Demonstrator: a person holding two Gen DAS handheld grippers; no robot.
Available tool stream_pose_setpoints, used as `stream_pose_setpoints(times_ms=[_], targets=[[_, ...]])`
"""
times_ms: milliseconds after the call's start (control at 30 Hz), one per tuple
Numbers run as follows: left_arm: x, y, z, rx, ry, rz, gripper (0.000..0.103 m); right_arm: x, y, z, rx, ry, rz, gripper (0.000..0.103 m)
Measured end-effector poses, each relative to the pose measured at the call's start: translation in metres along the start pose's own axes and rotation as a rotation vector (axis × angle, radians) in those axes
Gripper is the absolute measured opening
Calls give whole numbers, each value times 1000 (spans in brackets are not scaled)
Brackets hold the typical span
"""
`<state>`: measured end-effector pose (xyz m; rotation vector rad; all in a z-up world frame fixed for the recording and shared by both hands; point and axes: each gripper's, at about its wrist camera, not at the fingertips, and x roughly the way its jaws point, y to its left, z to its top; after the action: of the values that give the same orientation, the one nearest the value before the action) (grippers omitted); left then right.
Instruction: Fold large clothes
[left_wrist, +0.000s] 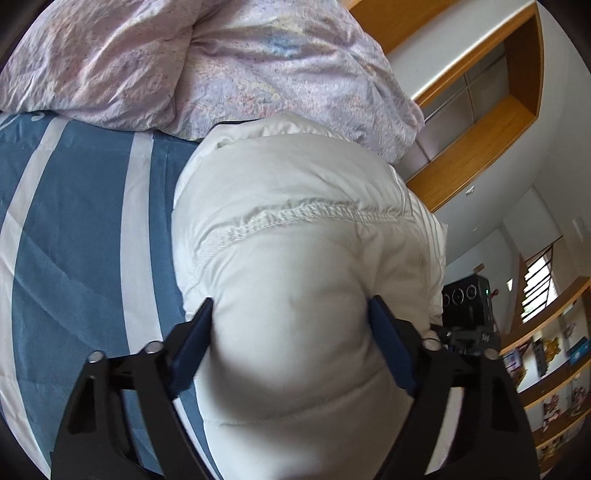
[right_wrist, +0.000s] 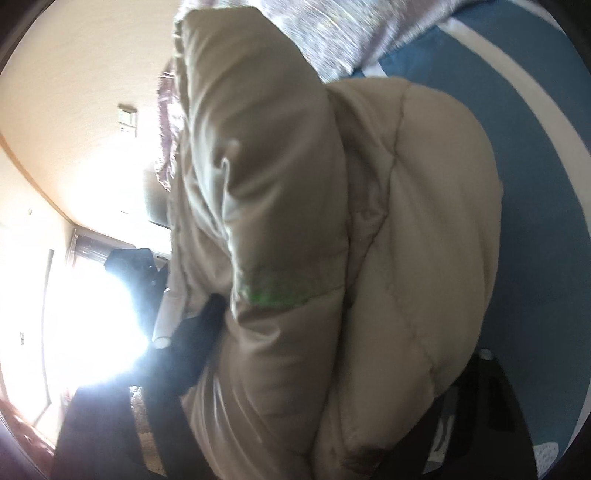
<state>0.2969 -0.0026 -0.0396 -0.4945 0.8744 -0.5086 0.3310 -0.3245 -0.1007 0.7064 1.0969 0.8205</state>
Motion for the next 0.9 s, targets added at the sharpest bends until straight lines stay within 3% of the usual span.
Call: stream_pose_setpoints(times_ms=[133,300,633,767,900], targets=[[-11,4,3,-1,-23,-15,70,6,10,-1,-25,-19,17,62],[-38,16,12,-13,-77,14,68,29,30,15,-55,1,39,59],[-95,58,25,-59,-152,137,68,110,64,39,-67,90,78,59],[-99,69,23,-59,-143,162,68,123,65,36,-55,99,68,59],[-88,73,22,12,-140,244,68,128,52,37,6,78,35,62]])
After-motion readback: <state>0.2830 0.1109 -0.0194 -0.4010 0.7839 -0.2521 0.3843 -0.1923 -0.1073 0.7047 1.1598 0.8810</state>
